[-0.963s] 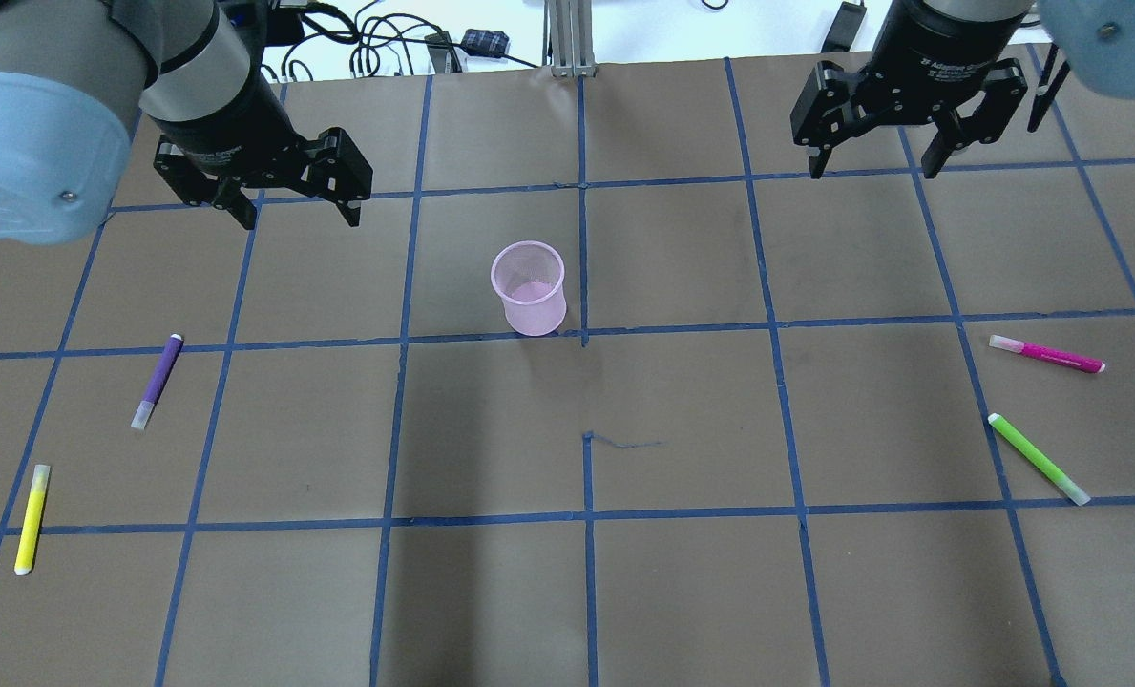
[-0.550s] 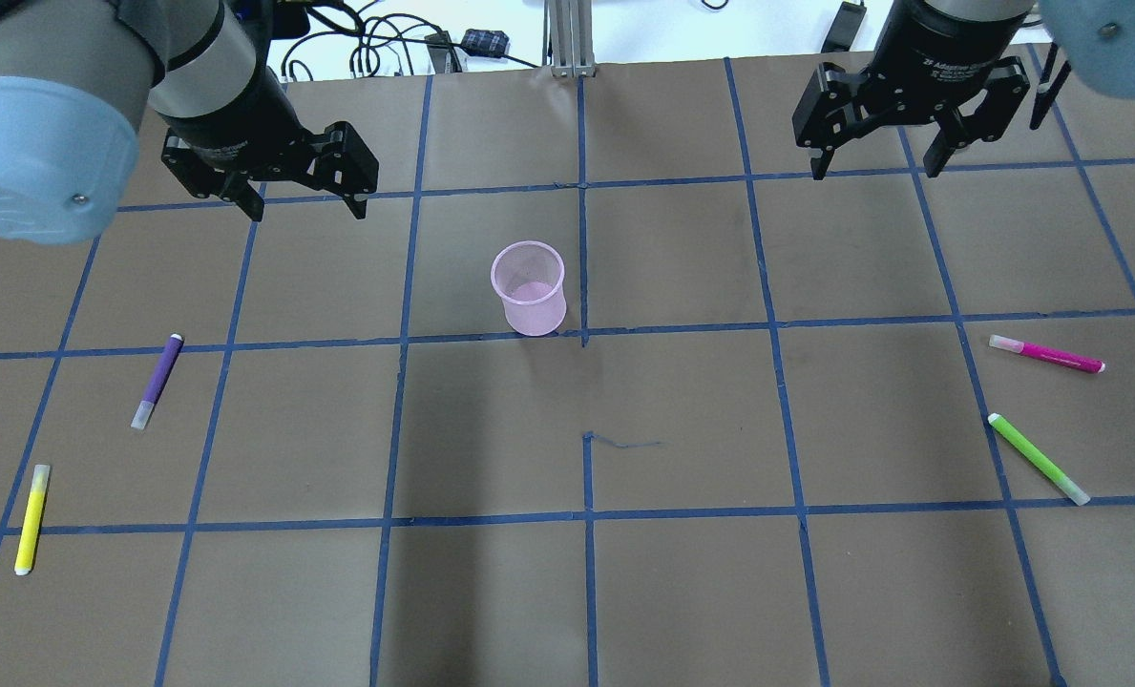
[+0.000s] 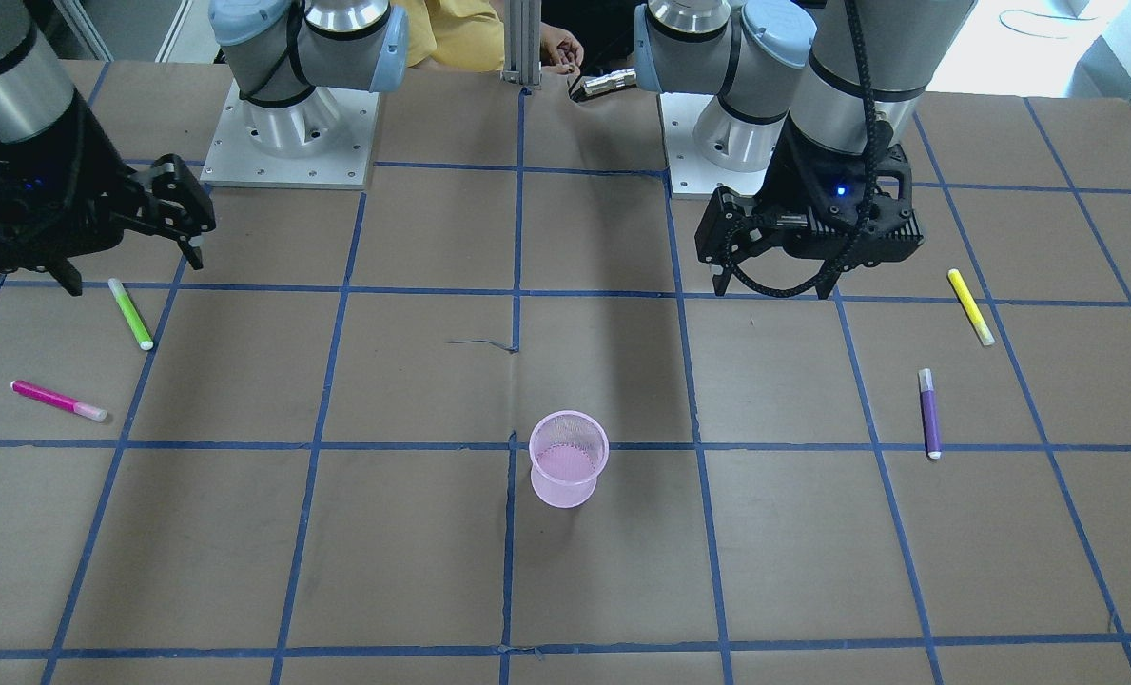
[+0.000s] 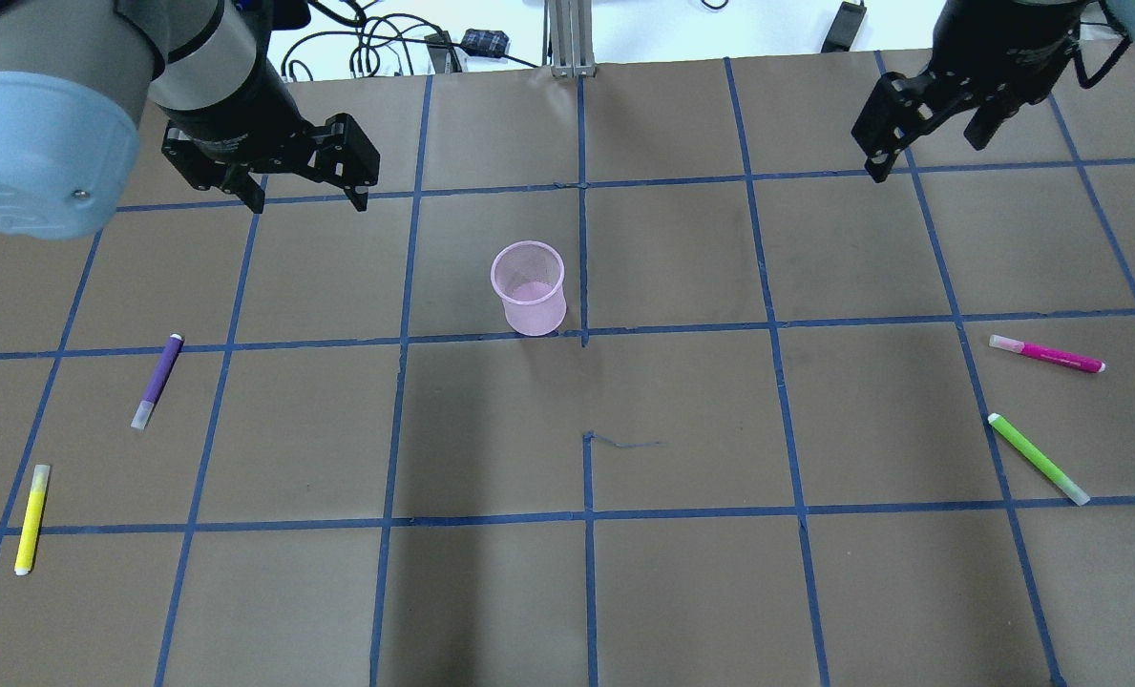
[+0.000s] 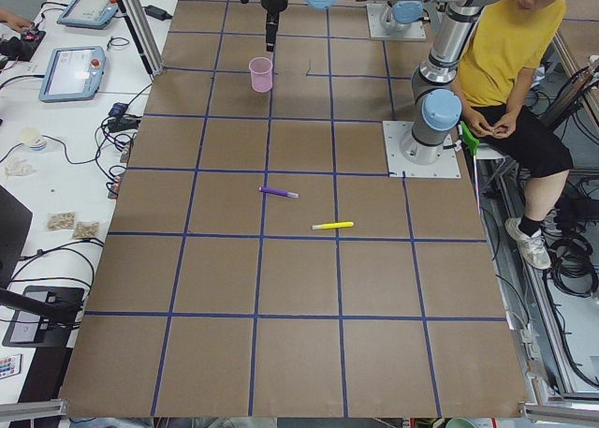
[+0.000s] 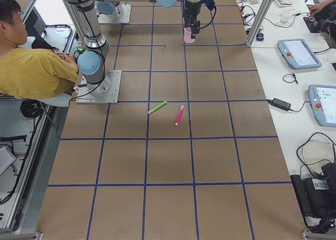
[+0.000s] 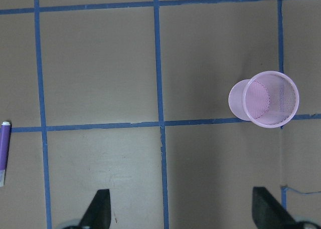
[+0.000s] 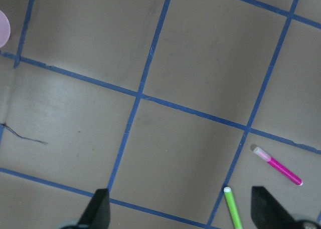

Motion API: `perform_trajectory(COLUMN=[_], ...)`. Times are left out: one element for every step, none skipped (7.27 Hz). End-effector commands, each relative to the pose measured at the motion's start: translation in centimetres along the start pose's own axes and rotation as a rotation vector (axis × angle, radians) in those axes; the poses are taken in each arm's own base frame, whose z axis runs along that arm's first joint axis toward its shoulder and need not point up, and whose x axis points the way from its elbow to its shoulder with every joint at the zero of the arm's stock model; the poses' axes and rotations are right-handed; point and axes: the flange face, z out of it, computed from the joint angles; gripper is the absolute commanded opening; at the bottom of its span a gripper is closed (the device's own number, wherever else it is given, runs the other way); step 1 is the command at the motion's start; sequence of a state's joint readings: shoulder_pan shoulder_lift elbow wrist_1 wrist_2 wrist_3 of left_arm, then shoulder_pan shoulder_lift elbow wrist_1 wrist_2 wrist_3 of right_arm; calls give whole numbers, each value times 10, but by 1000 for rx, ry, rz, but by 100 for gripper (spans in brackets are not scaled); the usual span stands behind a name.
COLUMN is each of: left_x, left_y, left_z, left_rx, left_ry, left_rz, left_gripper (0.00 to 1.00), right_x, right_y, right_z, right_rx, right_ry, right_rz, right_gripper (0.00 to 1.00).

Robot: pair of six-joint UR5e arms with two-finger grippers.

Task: Insert purple and pink pens into pink cup

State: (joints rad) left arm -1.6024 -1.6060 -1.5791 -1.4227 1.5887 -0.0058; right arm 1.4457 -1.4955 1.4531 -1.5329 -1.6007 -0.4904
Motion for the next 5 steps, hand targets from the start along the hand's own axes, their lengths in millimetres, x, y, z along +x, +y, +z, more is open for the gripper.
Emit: perform_trajectory(left_x=[-6, -6, -10, -19, -33], left_y=[3, 3, 3, -3, -9], left_z=[2, 12, 14, 26, 27], left_rx=[-37, -57, -65, -87, -85], left_ry=[-6, -8, -5, -7, -48], left_rz=[-10, -9, -15, -27, 8], left_gripper=[100, 100, 100, 100, 100], right_x=[39, 51, 72, 101, 127], right_y=[18, 24, 32, 47, 64], right_z=[5, 6, 8, 23, 43], right_rx=[-31, -44, -55, -71, -84], right_ry=[-19, -16, -12, -40, -70], right_rz=[-187, -292, -378, -438, -477], right_gripper=[100, 100, 100, 100, 100])
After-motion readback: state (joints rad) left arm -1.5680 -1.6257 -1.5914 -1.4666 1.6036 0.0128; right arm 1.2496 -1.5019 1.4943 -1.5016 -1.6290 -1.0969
